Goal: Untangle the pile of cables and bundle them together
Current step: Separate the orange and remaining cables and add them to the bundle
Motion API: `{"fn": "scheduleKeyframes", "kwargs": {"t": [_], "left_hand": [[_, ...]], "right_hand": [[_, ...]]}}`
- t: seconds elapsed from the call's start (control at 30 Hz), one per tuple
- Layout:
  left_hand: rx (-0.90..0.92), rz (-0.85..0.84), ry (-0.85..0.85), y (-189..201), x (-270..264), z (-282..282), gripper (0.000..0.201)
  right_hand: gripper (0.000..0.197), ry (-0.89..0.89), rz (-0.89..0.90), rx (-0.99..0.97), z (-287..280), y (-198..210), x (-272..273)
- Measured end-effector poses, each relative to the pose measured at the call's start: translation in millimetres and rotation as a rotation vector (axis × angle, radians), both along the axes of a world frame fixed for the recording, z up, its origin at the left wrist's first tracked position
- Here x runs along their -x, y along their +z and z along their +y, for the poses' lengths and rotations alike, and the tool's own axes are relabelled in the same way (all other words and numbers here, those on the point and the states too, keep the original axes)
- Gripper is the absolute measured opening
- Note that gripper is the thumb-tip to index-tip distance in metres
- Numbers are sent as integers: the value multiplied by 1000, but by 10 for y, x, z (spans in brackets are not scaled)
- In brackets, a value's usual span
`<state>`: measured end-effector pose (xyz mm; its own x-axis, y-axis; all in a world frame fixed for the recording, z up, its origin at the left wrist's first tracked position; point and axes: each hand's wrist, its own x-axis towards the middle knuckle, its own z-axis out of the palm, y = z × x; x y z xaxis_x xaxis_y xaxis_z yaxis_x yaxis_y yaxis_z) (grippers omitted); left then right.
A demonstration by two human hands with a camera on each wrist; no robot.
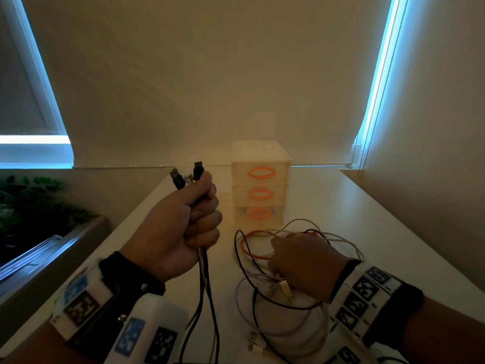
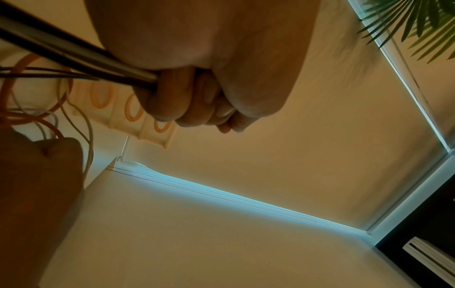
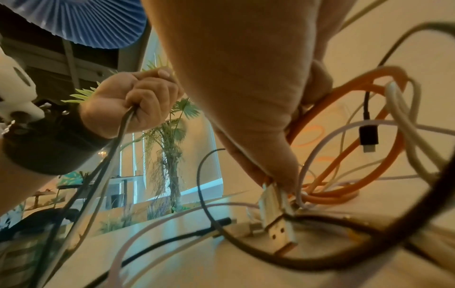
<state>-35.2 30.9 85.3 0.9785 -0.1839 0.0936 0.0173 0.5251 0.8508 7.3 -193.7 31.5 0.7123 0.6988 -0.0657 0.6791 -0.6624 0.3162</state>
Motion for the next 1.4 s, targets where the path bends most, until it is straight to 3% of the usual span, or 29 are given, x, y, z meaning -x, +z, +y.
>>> {"fn": "scheduleKeyframes", "kwargs": {"t": [0.1,0.2,0.3,0.43,0.63,0.73,0.83,1.0,1.13,1.27,1.4], "left_hand": [[8,15,4,-16,-2,-17,33],[4,18,21,-8,13,-62,34],[-47,2,52,-21,37,-140,35],[-111,-30,125,-53,62,-279,30],[-260,-60,192,-123,-41,-469,25],[-330,-109,235,-162,-149,-559,23],[-376,-143,288,-177,-236,-587,20],[-235,-89,409,-164,-318,-505,35],[-108,-49,445,-94,-300,-411,37],[-17,-45,534,-6,-285,-316,35],[-31,-60,559,41,-284,-245,39]], "right_hand": [[20,-43,60,-190,-66,77,-57],[20,-67,148,-523,-118,214,-121],[22,-157,114,-796,-125,367,-213],[28,-188,6,-965,-75,555,-266],[26,-112,-33,-1041,105,622,-223],[16,-77,120,-1104,217,568,-155],[22,-27,234,-1230,304,487,-122],[20,-10,271,-1146,300,272,-173],[22,-43,441,-1105,128,107,-213],[23,-108,482,-1065,-28,-6,-317],[22,-160,549,-1098,-65,-76,-359]]}}
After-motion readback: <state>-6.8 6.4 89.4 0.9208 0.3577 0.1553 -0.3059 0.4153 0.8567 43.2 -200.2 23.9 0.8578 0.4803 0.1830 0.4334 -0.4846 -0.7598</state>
